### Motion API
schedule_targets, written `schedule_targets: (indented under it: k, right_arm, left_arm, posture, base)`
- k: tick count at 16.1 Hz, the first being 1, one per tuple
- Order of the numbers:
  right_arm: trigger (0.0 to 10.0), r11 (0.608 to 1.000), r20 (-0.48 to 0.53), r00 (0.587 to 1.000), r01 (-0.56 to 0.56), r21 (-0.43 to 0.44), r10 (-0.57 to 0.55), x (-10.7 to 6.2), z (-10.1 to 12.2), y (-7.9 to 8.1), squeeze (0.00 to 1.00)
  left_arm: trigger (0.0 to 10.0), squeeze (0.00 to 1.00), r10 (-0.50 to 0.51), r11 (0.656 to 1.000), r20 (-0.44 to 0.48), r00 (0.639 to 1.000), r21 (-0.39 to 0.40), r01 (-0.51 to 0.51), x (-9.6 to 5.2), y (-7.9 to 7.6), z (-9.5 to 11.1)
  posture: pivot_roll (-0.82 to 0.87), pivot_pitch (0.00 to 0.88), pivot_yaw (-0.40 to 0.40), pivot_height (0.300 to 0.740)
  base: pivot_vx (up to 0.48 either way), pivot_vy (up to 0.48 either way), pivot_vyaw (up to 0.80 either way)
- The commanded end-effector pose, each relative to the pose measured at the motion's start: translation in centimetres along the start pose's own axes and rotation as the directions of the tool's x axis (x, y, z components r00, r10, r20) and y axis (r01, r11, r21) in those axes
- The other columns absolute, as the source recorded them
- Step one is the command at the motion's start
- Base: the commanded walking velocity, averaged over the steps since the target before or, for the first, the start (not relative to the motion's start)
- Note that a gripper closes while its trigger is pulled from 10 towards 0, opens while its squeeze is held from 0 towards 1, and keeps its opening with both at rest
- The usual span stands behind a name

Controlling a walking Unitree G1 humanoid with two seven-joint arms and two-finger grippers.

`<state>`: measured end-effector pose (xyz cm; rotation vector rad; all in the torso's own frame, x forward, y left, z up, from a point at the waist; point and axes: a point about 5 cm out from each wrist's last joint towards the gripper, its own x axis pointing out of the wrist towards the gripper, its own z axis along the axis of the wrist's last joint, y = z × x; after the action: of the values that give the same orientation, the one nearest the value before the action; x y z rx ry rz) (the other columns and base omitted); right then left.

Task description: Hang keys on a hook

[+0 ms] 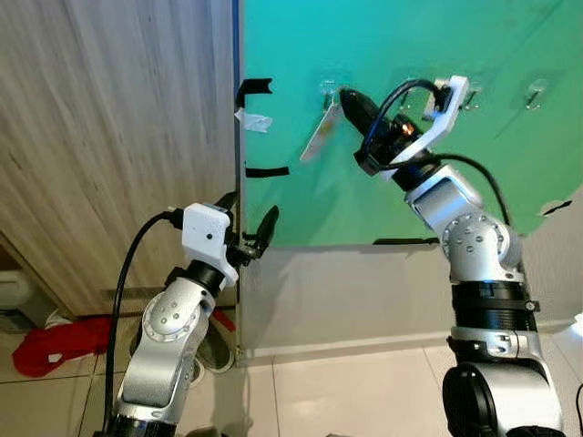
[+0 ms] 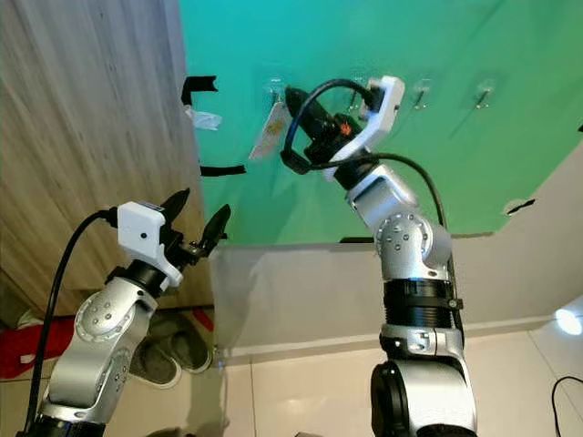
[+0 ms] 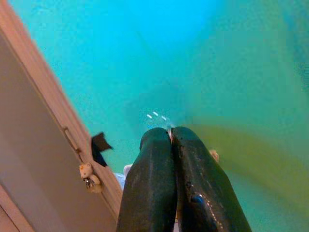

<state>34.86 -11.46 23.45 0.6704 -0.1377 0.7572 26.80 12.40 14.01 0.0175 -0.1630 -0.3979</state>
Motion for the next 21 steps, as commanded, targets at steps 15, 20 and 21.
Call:
schedule_targets:
  k: [15,20,21]
  right_arm:
    - [10.0,0.996,-0.075,0.997,-0.027,0.088,0.034,-0.7,-1.4,-0.8,0.00]
    - [10.0,0.988,-0.193,0.970,-0.153,-0.005,0.149,-1.3,-1.9,1.0,0.00]
    - [10.0,0.985,-0.205,0.964,-0.174,-0.007,0.169,-1.3,-2.0,1.3,0.00]
  left_arm:
    - [10.0,0.00,-0.007,1.000,0.007,1.000,-0.001,0.007,-0.2,-0.5,0.1]
    - [10.0,0.00,-0.005,1.000,0.004,1.000,-0.005,0.005,-0.4,-0.5,0.0]
    - [10.0,0.00,-0.006,1.000,0.004,1.000,-0.005,0.006,-0.4,-0.5,0.0]
  posture:
    - [-0.03,0.011,-0.108,0.740]
    - [-0.03,0.015,-0.109,0.740]
    - [-0.03,0.018,-0.108,0.740]
  base:
    - [0.000,0.000,0.00]
    - [0.000,0.000,0.00]
    - [0.000,0.000,0.00]
